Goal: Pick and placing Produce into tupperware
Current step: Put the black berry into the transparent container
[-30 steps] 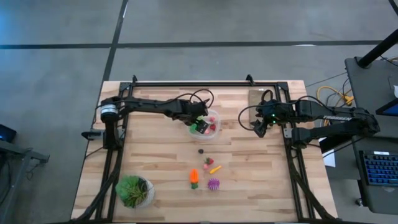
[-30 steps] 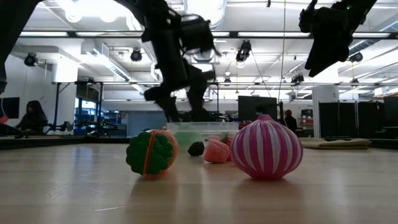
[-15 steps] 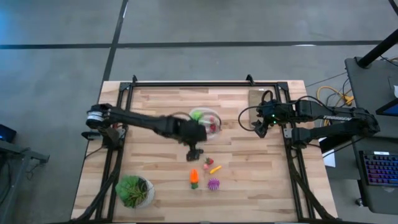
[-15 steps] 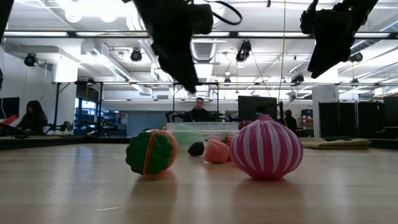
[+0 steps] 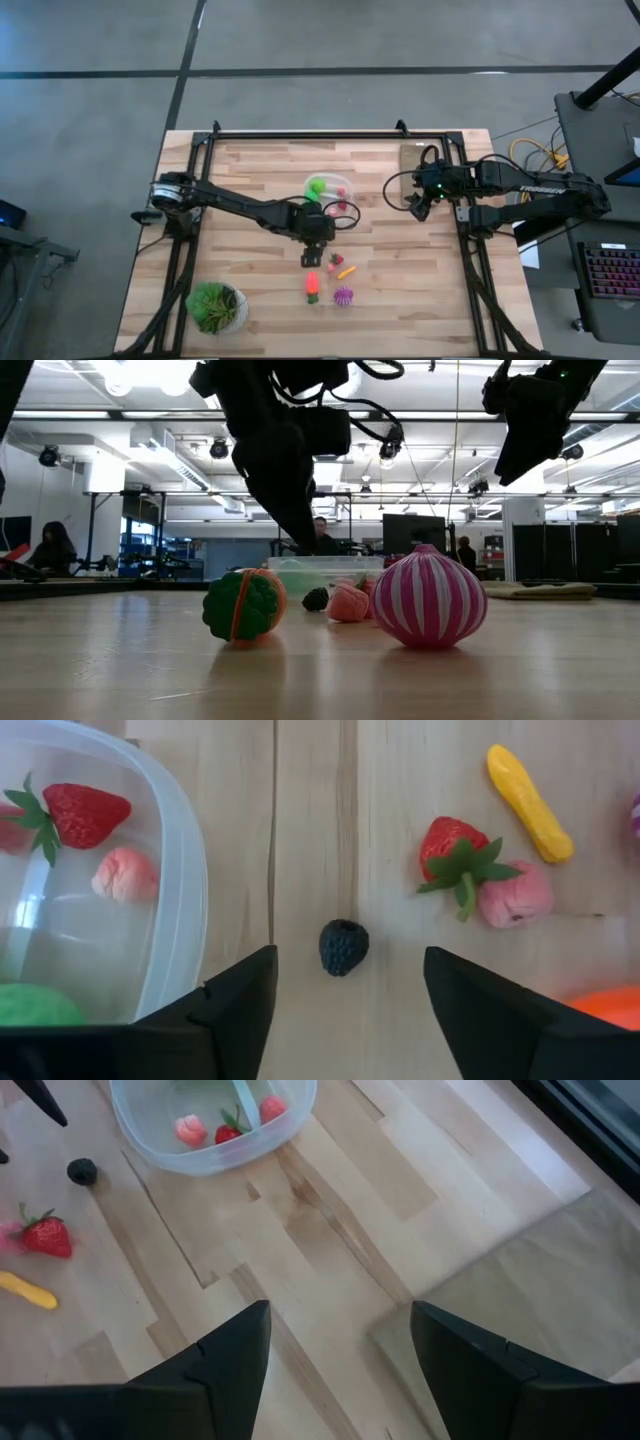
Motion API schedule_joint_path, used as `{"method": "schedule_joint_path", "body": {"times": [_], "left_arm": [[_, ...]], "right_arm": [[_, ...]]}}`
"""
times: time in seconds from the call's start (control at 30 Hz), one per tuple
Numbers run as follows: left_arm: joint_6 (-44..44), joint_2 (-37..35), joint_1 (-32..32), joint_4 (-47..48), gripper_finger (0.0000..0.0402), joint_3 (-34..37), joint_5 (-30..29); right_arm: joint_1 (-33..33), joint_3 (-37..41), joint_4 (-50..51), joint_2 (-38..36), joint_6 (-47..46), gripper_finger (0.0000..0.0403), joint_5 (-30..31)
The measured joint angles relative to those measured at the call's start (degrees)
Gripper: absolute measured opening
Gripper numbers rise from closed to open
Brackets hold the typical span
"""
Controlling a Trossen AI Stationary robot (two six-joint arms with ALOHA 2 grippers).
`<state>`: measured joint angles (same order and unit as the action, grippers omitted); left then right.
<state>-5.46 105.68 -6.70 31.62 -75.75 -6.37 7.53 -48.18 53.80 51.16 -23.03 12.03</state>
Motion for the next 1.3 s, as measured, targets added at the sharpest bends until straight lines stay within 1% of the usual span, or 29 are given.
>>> {"method": "schedule_joint_path", "body": {"times": [0.2, 0.33, 0.57, 0.7, 0.8, 0.97, 1.07, 1.17, 1.3], "left_arm": [[-0.04, 0.1, 0.08, -3.69, 0.0217, 1.78, -0.02], [-0.13, 0.1, 0.23, -8.3, 0.0216, 4.3, 0.02], [-1.54, 0.1, 0.34, -9.0, 0.0216, 6.7, 0.04], [-1.61, 0.1, 0.37, -12.17, 0.0216, 7.77, 0.09], [-1.67, 0.1, 0.37, -12.76, 0.0216, 8.79, 0.09], [-1.38, 0.11, 0.37, -14.92, 0.0216, 9.41, 0.11], [-1.51, 1.31, 0.48, -16.41, 0.0216, 9.48, 0.15], [-1.59, 3.19, 0.48, -16.47, 0.0216, 8.52, 1.41], [-1.75, 4.98, 0.48, -15.87, 0.0216, 7.44, 1.65]], "right_arm": [[0.0, 0.0, 0.02, 0.0, 0.03, 0.0233, 0.02], [0.0, 0.0, 0.0, 0.0, 0.05, 0.0233, 0.02], [0.0, 0.0, 0.0, 0.0, 0.07, 0.0233, 0.04], [0.0, 0.0, 0.02, 0.0, 0.07, 0.0233, 0.06], [0.0, 0.0, 0.01, 0.0, 0.07, 0.0233, 0.05], [0.0, 0.0, 0.0, 0.0, 0.07, 0.0233, 0.07], [0.0, 0.0, 0.01, 0.0, 0.07, 0.0233, 0.07], [0.02, 0.0, 0.01, 0.0, 0.08, 0.0233, 0.07], [0.0, -0.02, 0.58, 0.0, -0.3, 0.0233, 0.07]]}}
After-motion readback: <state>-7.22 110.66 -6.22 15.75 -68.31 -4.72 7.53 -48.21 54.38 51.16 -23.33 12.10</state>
